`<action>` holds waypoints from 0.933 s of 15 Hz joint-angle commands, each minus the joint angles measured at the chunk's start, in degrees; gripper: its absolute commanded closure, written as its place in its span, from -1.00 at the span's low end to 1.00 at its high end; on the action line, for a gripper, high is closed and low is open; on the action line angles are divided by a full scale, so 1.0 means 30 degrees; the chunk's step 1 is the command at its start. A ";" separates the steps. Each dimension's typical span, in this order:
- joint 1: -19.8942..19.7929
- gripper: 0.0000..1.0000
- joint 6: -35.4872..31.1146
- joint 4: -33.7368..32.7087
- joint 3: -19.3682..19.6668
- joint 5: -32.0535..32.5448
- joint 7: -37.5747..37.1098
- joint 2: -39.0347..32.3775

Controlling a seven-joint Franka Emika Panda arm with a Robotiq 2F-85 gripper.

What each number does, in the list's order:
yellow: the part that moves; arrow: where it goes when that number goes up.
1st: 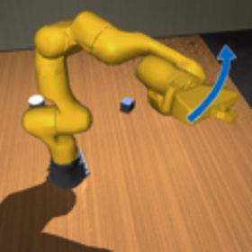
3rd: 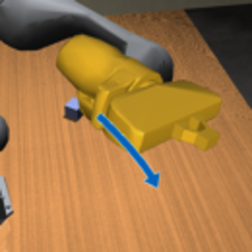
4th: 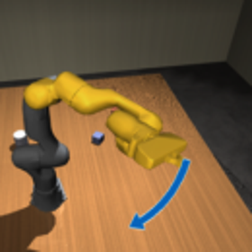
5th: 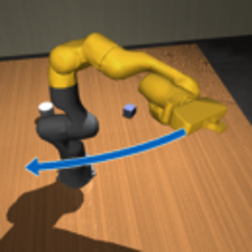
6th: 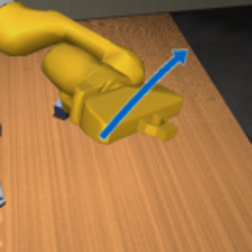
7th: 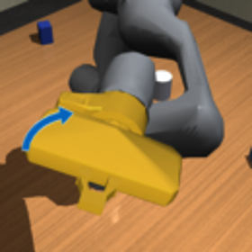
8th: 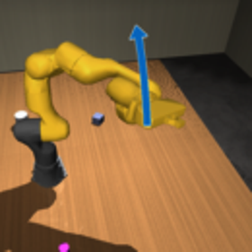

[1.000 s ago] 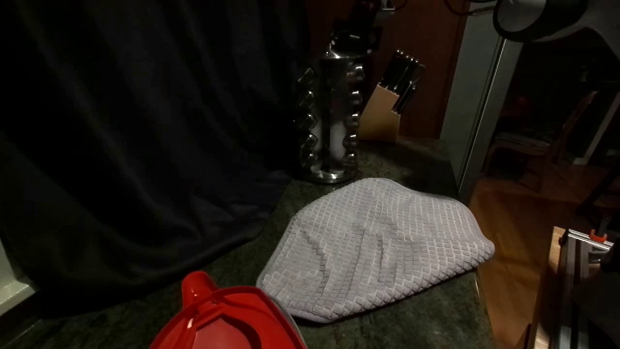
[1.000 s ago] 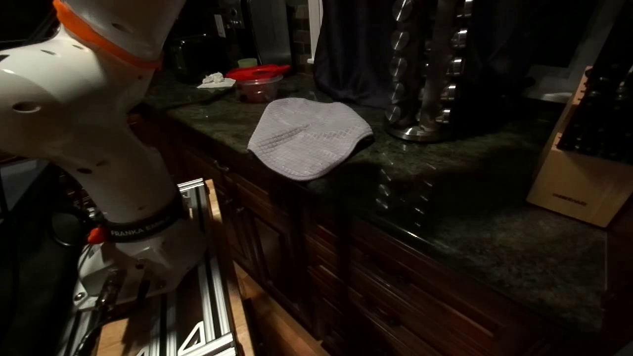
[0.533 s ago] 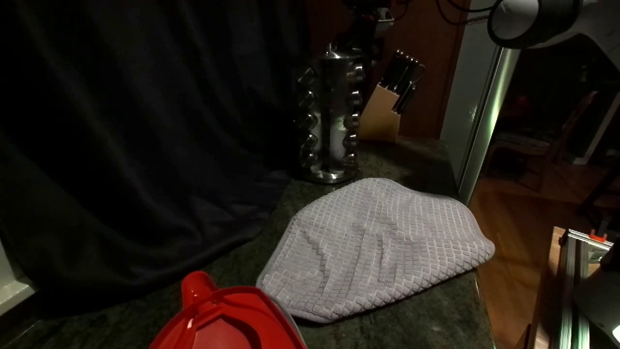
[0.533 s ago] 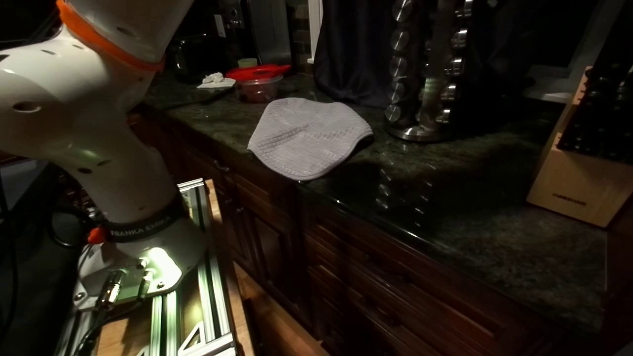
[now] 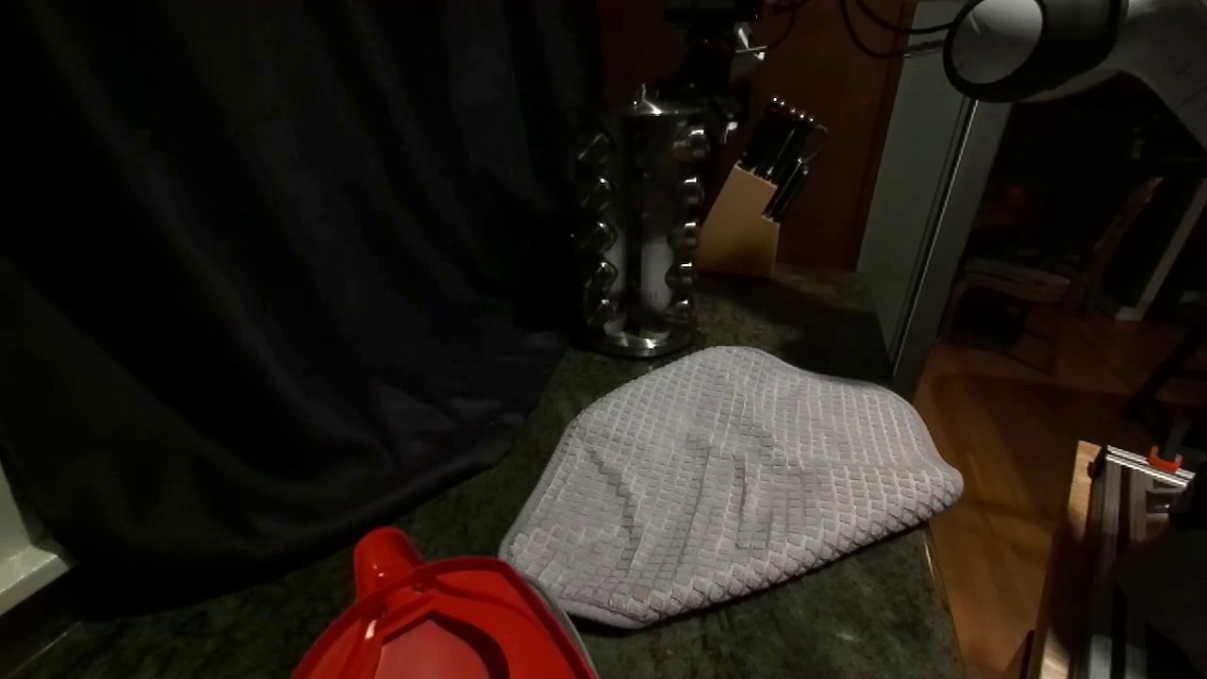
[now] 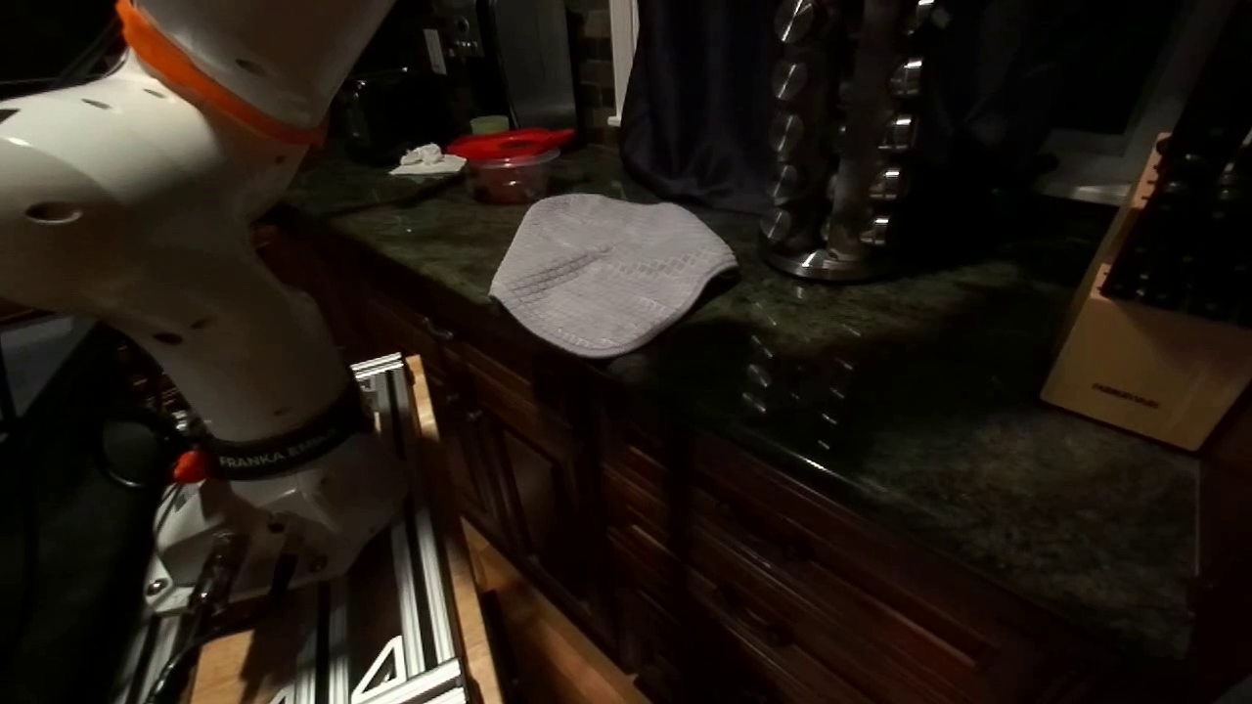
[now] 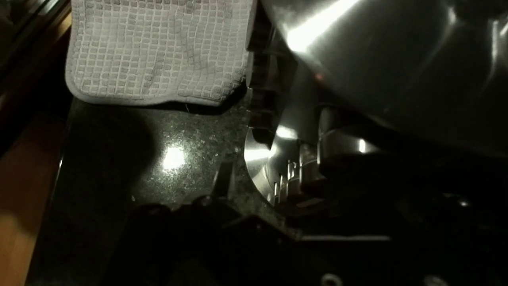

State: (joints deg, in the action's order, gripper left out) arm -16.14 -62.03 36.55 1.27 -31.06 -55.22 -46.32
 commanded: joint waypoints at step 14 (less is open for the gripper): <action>-0.1313 -1.00 0.0525 -0.0673 -0.1188 -0.2477 -0.4662 -0.0542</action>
State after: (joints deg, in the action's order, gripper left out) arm -19.10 -60.12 35.10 -1.44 -36.01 -65.89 -47.06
